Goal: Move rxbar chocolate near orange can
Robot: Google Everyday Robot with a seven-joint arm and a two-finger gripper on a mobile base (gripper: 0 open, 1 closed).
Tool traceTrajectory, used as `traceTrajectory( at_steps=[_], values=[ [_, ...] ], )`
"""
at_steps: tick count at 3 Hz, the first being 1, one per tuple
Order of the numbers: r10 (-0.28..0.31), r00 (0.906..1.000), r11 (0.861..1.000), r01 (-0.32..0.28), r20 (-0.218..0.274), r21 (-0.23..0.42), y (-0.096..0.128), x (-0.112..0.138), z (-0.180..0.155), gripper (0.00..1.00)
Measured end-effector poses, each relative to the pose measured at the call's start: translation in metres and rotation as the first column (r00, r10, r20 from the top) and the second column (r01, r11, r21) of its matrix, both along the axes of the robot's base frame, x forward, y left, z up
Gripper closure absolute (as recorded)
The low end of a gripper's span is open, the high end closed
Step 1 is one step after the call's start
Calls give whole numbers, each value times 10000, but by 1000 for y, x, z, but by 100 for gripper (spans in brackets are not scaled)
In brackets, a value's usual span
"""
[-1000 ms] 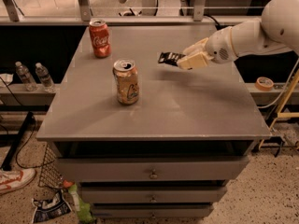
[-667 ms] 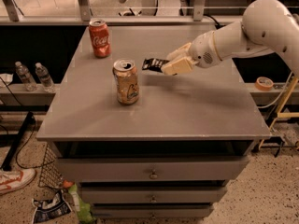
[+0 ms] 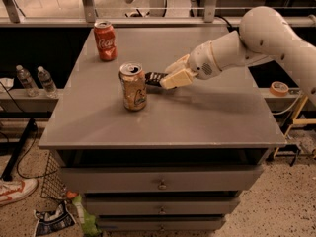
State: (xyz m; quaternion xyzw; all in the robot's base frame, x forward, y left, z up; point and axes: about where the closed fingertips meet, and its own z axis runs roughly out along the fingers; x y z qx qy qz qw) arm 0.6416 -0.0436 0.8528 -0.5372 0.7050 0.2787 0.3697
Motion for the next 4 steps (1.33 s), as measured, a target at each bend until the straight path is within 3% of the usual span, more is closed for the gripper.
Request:
traceTrajectory(
  at_steps=[1,2,4],
  values=[
    [21,9998,10000,-21,-220,-21,7,-1,-12,100],
    [65,9997,10000,-66,-235,-16,9,-1,-13,82],
    [151,9995,9999,-151,-283,-7,14,-2,-15,36]
  ],
)
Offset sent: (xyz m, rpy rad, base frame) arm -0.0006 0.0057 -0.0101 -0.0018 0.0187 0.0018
